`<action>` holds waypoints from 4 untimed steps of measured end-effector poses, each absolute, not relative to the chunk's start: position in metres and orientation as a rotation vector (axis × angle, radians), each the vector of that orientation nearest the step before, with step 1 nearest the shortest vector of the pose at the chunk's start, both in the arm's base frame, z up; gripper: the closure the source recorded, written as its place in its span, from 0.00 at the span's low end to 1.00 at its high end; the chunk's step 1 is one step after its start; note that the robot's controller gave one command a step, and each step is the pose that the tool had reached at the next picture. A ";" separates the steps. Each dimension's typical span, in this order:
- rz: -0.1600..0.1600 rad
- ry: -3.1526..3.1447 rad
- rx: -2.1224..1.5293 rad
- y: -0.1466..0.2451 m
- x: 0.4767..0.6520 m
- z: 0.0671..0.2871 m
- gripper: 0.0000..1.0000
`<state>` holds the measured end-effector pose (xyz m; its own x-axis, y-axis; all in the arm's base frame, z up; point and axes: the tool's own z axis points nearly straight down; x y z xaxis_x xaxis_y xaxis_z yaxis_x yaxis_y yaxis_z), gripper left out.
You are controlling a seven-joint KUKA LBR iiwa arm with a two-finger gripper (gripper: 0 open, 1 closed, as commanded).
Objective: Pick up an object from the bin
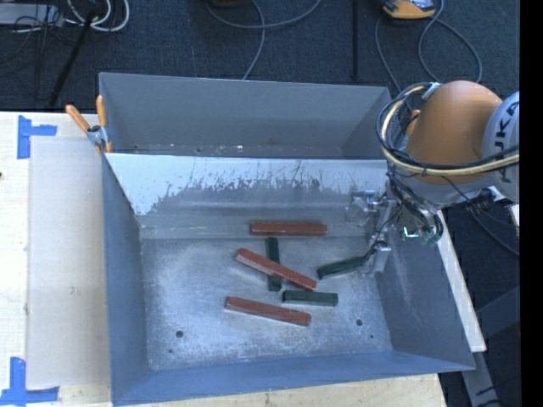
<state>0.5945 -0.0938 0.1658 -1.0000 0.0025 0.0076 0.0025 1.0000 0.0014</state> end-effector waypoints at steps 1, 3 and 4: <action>-0.004 -3.123 0.265 -0.097 0.587 0.066 0.00; -0.001 -3.106 0.484 -0.106 0.590 0.100 0.00; -0.003 -3.098 0.504 -0.109 0.589 0.068 0.00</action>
Offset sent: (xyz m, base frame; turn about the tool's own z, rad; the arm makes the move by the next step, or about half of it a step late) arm -0.0059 -0.0046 -0.0958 -0.1723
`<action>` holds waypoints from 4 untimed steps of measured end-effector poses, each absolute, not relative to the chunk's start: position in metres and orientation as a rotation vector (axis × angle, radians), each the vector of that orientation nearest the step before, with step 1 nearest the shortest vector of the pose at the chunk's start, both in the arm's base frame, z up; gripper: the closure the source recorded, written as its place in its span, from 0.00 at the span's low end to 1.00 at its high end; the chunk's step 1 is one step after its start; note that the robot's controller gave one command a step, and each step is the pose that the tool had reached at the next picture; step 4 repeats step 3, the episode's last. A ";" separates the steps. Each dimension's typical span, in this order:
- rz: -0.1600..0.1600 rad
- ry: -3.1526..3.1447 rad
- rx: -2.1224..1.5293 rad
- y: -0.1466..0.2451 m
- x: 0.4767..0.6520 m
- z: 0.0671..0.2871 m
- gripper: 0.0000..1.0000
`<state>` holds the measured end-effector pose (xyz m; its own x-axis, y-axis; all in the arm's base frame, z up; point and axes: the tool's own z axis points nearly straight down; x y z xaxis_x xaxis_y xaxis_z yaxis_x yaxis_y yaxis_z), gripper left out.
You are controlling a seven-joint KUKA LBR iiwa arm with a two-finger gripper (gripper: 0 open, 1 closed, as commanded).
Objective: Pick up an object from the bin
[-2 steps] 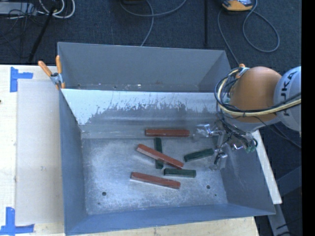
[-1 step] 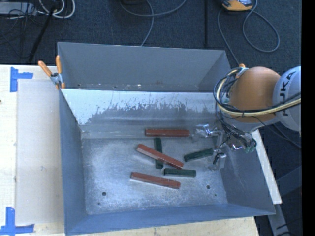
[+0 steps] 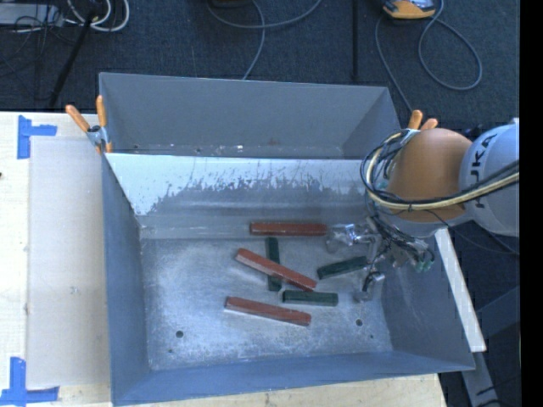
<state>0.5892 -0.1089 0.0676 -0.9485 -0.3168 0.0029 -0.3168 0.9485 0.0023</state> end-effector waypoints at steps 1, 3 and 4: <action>-0.002 -3.101 0.504 -0.108 0.589 0.068 0.00; 0.004 -3.109 0.506 -0.108 0.593 0.150 1.00; 0.004 -3.109 0.506 -0.108 0.593 0.150 1.00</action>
Offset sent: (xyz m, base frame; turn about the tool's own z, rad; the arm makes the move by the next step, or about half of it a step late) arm 0.0000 0.0000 0.0000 0.0000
